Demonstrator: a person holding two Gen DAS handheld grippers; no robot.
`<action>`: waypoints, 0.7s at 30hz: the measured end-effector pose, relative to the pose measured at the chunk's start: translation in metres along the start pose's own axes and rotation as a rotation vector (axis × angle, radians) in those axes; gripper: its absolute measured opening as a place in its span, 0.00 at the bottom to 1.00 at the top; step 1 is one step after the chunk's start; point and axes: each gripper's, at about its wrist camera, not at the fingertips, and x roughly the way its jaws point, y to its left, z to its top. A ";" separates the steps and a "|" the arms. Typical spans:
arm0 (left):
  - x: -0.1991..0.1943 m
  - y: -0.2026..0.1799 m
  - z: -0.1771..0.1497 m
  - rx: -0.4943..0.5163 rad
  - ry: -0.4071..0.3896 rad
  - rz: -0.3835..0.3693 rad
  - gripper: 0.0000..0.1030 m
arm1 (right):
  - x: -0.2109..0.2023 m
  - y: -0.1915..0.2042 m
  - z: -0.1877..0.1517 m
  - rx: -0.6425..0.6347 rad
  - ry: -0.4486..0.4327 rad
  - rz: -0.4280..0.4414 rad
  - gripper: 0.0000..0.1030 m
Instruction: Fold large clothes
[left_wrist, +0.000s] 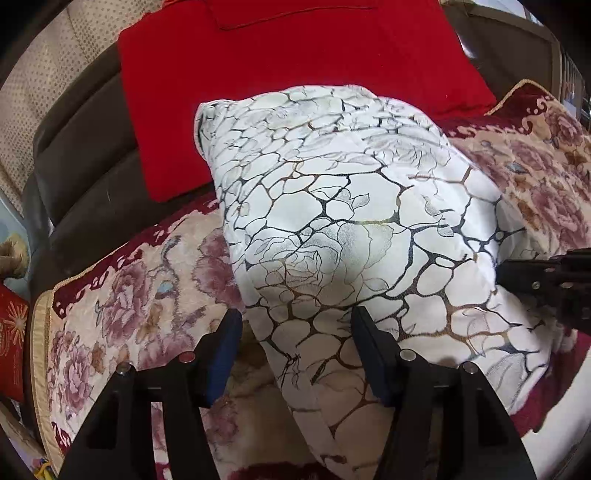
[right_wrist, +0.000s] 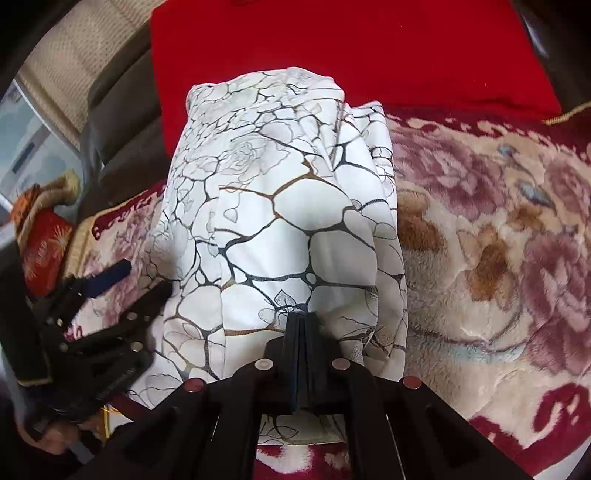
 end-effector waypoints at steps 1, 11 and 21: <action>-0.004 0.000 -0.001 0.000 -0.005 0.002 0.60 | 0.000 0.000 0.000 -0.002 -0.003 -0.004 0.05; -0.013 -0.004 -0.026 0.018 -0.059 0.102 0.70 | -0.003 -0.001 -0.010 0.015 -0.025 0.006 0.05; -0.017 -0.006 -0.024 0.020 -0.044 0.115 0.72 | -0.029 -0.003 -0.004 0.063 -0.008 0.067 0.08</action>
